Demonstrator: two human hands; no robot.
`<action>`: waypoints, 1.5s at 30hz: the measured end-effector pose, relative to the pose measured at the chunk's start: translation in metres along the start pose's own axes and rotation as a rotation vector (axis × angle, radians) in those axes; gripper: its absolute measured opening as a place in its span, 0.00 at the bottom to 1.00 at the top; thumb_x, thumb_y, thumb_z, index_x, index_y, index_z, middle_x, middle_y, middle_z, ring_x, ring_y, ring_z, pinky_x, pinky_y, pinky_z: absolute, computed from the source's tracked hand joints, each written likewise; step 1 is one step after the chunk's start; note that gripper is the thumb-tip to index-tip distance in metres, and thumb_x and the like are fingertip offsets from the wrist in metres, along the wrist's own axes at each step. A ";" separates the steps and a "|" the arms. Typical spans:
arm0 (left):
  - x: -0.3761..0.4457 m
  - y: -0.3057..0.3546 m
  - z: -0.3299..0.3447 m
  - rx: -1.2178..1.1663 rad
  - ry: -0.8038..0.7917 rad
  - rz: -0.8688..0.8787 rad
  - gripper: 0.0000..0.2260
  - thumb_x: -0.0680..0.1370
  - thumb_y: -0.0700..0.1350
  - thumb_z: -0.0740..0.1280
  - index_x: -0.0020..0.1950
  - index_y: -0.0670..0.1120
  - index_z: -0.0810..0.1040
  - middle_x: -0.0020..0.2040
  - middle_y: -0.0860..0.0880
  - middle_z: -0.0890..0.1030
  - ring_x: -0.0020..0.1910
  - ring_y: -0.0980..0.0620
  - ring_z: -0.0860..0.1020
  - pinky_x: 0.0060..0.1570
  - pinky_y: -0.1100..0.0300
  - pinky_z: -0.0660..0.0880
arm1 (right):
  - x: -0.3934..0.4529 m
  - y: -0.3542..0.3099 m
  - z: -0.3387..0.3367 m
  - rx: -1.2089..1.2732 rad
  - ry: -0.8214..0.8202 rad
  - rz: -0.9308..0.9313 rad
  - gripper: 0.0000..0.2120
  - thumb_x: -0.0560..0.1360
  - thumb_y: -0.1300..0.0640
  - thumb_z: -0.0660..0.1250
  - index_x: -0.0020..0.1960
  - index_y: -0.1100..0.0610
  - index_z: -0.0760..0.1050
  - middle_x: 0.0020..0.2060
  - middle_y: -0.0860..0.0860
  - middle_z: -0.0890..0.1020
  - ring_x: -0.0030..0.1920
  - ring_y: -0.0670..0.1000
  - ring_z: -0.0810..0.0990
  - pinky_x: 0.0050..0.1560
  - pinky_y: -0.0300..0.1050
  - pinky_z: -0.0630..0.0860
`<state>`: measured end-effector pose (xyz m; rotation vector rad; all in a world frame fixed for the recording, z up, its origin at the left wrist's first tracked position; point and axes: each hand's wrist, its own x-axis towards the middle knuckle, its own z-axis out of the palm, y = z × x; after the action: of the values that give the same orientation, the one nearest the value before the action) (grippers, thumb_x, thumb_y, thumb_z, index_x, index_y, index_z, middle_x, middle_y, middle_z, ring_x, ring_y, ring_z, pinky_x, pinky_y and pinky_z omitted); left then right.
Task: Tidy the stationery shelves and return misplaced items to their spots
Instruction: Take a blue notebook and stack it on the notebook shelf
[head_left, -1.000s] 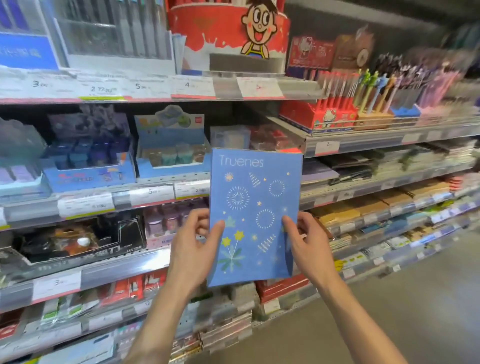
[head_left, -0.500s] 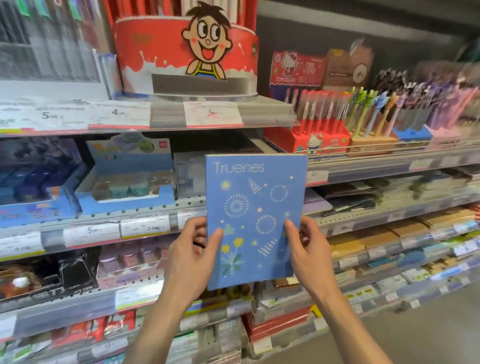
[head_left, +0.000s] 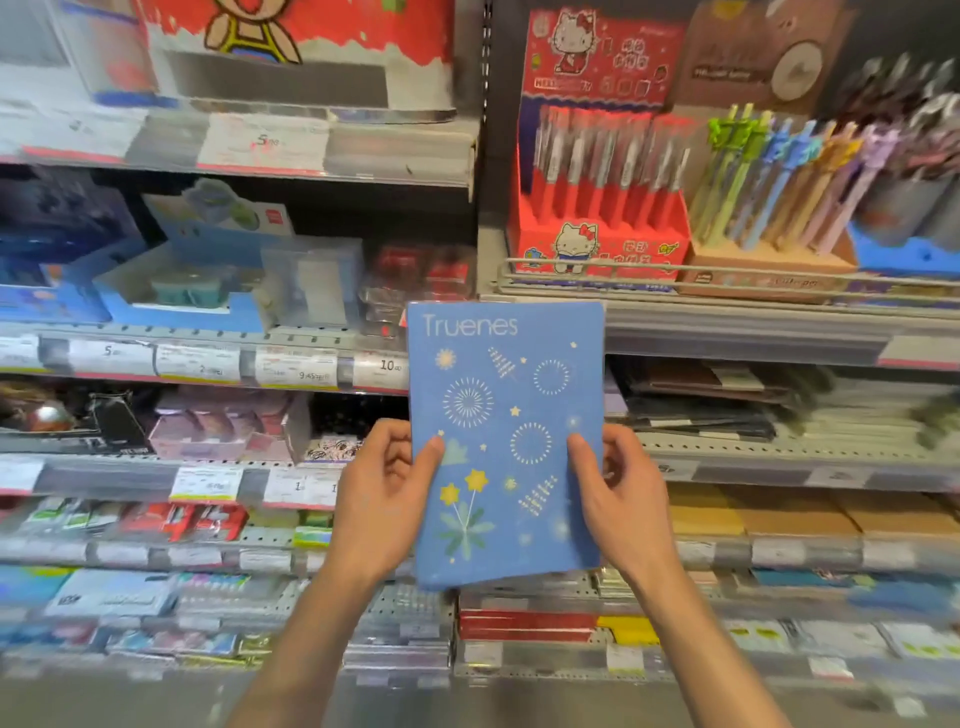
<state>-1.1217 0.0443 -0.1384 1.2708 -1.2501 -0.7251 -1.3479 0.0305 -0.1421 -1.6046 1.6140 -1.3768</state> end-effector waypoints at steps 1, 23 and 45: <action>-0.004 -0.003 0.006 0.007 0.003 -0.022 0.09 0.76 0.54 0.70 0.43 0.51 0.75 0.33 0.50 0.78 0.32 0.54 0.74 0.36 0.51 0.72 | -0.001 0.007 -0.005 -0.007 -0.005 0.009 0.04 0.79 0.46 0.66 0.50 0.45 0.75 0.41 0.38 0.83 0.39 0.43 0.81 0.39 0.43 0.75; 0.028 -0.008 0.054 0.000 -0.206 -0.158 0.18 0.78 0.49 0.70 0.66 0.51 0.73 0.37 0.40 0.80 0.39 0.51 0.82 0.45 0.53 0.77 | 0.053 0.019 -0.044 0.078 -0.066 0.299 0.18 0.78 0.51 0.70 0.34 0.56 0.66 0.26 0.51 0.64 0.28 0.49 0.60 0.28 0.42 0.58; 0.009 0.004 0.051 -0.199 -0.223 -0.120 0.18 0.81 0.42 0.65 0.71 0.51 0.71 0.40 0.53 0.79 0.39 0.53 0.77 0.38 0.64 0.75 | 0.057 0.016 -0.051 0.393 -0.226 0.398 0.11 0.81 0.60 0.66 0.63 0.53 0.76 0.50 0.53 0.87 0.44 0.52 0.85 0.29 0.42 0.76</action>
<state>-1.1691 0.0223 -0.1402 1.1304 -1.2518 -1.0752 -1.4105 -0.0095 -0.1191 -1.0951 1.3363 -1.1634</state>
